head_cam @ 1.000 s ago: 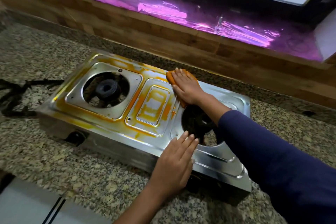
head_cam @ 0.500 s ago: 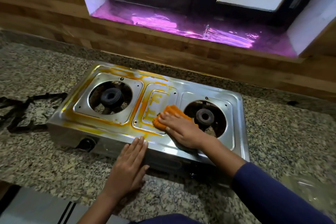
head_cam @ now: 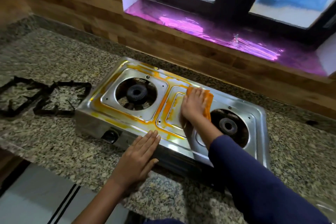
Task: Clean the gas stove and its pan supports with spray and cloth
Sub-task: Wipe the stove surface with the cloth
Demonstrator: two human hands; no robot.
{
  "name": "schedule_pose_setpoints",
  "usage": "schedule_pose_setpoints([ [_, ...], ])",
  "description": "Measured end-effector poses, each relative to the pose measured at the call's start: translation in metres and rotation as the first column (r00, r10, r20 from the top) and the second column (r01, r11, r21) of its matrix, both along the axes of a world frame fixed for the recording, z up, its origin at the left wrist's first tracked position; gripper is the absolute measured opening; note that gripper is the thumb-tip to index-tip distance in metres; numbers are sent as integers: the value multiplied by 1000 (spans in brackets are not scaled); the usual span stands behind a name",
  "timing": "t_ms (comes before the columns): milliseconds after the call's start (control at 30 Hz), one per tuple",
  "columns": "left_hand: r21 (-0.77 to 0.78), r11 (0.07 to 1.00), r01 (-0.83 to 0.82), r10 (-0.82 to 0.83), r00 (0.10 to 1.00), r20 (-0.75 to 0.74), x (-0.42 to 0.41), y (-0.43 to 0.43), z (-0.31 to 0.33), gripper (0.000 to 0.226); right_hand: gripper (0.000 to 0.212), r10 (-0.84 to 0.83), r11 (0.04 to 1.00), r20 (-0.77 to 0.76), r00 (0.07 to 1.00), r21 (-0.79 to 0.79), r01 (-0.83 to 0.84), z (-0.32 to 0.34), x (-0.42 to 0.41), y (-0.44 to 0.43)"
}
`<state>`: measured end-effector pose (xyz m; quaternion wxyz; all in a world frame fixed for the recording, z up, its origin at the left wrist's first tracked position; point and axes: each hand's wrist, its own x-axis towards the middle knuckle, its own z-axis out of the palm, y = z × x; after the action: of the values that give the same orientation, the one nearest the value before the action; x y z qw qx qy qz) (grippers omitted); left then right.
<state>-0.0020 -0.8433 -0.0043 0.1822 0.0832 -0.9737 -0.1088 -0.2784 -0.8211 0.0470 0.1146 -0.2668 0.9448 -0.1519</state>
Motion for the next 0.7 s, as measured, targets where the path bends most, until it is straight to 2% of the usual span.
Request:
schedule_pose_setpoints([
  [100,5,1000,30,-31,999,9,5,-9,1,59,61,57,996,32,998,69,-59,6,-27,-27],
  [267,28,998,54,-55,998,25,5,-14,2,59,59,376,918,58,925,113,-380,15,-52,-53],
  [333,32,998,55,-56,998,28,6,-15,3,58,58,523,837,84,848,140,-530,19,-53,-62],
  [467,42,997,58,-60,997,41,7,-15,6,58,57,773,615,84,629,148,-775,20,-38,-55],
  [700,39,999,32,-33,999,40,7,-11,5,59,56,893,440,73,444,67,-895,15,13,20],
])
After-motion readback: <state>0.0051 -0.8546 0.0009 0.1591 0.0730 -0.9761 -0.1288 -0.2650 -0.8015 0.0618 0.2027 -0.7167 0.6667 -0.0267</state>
